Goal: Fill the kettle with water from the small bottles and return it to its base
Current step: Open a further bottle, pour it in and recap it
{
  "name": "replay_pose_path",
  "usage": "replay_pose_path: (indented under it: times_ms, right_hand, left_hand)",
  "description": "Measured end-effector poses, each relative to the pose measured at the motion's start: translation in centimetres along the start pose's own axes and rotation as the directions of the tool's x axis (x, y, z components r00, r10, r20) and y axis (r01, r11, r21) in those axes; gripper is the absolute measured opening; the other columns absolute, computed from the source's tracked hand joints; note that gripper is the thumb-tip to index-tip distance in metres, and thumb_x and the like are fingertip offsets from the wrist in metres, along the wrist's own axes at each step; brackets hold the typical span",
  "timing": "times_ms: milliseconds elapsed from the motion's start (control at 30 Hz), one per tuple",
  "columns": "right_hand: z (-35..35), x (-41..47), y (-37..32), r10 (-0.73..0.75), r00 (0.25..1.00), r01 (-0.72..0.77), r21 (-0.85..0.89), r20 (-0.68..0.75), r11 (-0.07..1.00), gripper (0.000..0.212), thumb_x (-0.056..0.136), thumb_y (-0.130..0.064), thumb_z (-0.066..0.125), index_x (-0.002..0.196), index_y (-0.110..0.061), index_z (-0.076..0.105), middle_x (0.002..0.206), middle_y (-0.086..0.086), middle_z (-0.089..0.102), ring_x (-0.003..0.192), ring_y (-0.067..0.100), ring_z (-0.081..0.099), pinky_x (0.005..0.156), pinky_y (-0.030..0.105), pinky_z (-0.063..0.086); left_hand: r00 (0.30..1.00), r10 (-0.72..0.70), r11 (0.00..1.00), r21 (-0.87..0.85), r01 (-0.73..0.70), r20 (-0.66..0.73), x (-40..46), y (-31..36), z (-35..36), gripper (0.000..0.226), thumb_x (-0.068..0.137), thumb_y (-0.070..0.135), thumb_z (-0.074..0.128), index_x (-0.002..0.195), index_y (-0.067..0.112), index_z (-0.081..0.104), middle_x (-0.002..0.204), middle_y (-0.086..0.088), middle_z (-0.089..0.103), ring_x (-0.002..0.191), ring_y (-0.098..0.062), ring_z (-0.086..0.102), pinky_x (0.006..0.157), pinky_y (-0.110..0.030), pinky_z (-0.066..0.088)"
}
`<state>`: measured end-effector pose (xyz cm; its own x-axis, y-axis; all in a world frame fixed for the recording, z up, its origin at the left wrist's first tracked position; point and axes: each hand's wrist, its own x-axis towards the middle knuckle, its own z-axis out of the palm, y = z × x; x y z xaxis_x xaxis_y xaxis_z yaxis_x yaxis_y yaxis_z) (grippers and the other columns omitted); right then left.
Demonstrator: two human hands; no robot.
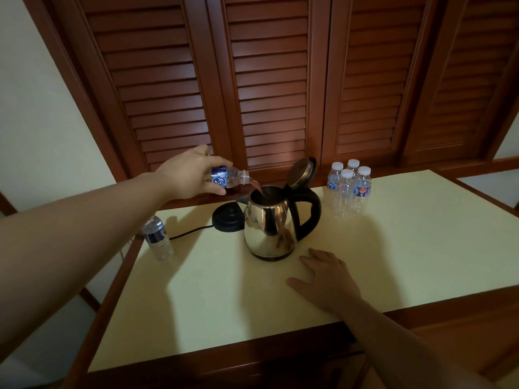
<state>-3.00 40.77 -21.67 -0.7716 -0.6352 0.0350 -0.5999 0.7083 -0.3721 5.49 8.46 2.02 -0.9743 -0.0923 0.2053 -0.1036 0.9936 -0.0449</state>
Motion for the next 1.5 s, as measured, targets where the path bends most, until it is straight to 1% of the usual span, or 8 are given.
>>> replay_pose_path:
  times_ms: [367,500,600,767,967,1167,1333,1500]
  right_hand:
    - [0.0,0.1,0.1,-0.009,1.000,0.009,0.015,-0.012,1.000,0.083,0.086,-0.081,0.049,0.155,-0.035,0.043,0.167,-0.009,0.028,0.153,0.015,0.021,0.124,0.038,0.016]
    - [-0.1,0.0,0.0,-0.014,1.000,0.014,0.017,-0.010,1.000,0.083,0.087,-0.081,0.049,0.155,-0.035,0.042,0.168,-0.009,0.026,0.153,0.015,0.020,0.124,0.039,0.015]
    - [-0.1,0.1,0.1,-0.019,1.000,0.019,0.016,-0.007,1.000,0.084,0.087,-0.082,0.048,0.156,-0.035,0.041,0.168,-0.009,0.026,0.153,0.015,0.019,0.125,0.039,0.014]
    - [0.1,0.2,0.3,-0.018,1.000,0.018,0.020,-0.012,1.000,0.085,0.085,-0.084,0.046,0.155,-0.036,0.043,0.168,-0.009,0.027,0.153,0.015,0.020,0.124,0.039,0.014]
    - [0.0,0.2,0.2,-0.014,1.000,0.014,0.015,-0.015,1.000,0.085,0.085,-0.083,0.047,0.155,-0.036,0.043,0.167,-0.009,0.027,0.153,0.015,0.020,0.124,0.038,0.014]
    - [-0.1,0.1,0.1,-0.017,1.000,0.017,0.016,-0.014,1.000,0.084,0.086,-0.083,0.046,0.155,-0.035,0.042,0.167,-0.009,0.027,0.153,0.015,0.019,0.124,0.039,0.014]
    - [0.0,0.1,0.2,-0.021,1.000,0.021,0.021,-0.011,1.000,0.084,0.085,-0.083,0.045,0.155,-0.036,0.043,0.167,-0.009,0.028,0.153,0.016,0.020,0.124,0.040,0.015]
    - [0.1,0.1,0.2,-0.018,1.000,0.018,0.024,-0.011,1.000,0.084,0.085,-0.083,0.046,0.155,-0.035,0.043,0.167,-0.009,0.027,0.153,0.015,0.020,0.125,0.040,0.016]
  left_hand:
    - [0.997,0.048,0.992,0.117,-0.056,0.068,0.9,0.3,-1.6,0.074,0.082,0.059,0.076,0.148,0.043,0.048,0.106,0.001,0.040,0.094,-0.018,0.046,0.074,-0.033,0.039]
    - [0.993,0.076,0.983,0.160,-0.089,0.090,1.7,0.5,-2.2,0.076,0.081,0.063,0.074,0.149,0.045,0.046,0.105,0.003,0.039,0.094,-0.018,0.048,0.076,-0.037,0.048]
    - [0.989,0.102,0.970,0.209,-0.122,0.104,2.3,0.9,-2.7,0.076,0.082,0.064,0.073,0.149,0.046,0.045,0.106,0.003,0.039,0.094,-0.018,0.048,0.072,-0.033,0.045]
    - [0.979,0.145,0.940,0.288,-0.181,0.144,3.3,1.6,-3.6,0.076,0.080,0.069,0.071,0.149,0.046,0.045,0.108,0.004,0.041,0.096,-0.018,0.049,0.079,-0.041,0.053]
    - [0.962,0.204,0.896,0.362,-0.258,0.180,4.5,2.4,-4.5,0.076,0.084,0.065,0.070,0.151,0.041,0.045,0.105,0.004,0.038,0.089,-0.013,0.040,0.063,-0.030,0.034]
    - [0.942,0.242,0.839,0.438,-0.323,0.232,5.2,3.6,-4.8,0.076,0.086,0.069,0.064,0.153,0.041,0.043,0.104,0.002,0.035,0.087,-0.014,0.037,0.069,-0.032,0.040]
    - [0.908,0.316,0.755,0.507,-0.416,0.275,5.5,4.8,-4.4,0.072,0.088,0.068,0.060,0.152,0.041,0.043,0.103,0.002,0.031,0.096,-0.016,0.039,0.074,-0.032,0.033]
    - [0.941,0.269,0.828,0.450,-0.335,0.205,5.1,4.8,-3.8,0.073,0.086,0.069,0.062,0.151,0.040,0.044,0.103,0.003,0.034,0.092,-0.015,0.037,0.072,-0.033,0.035]
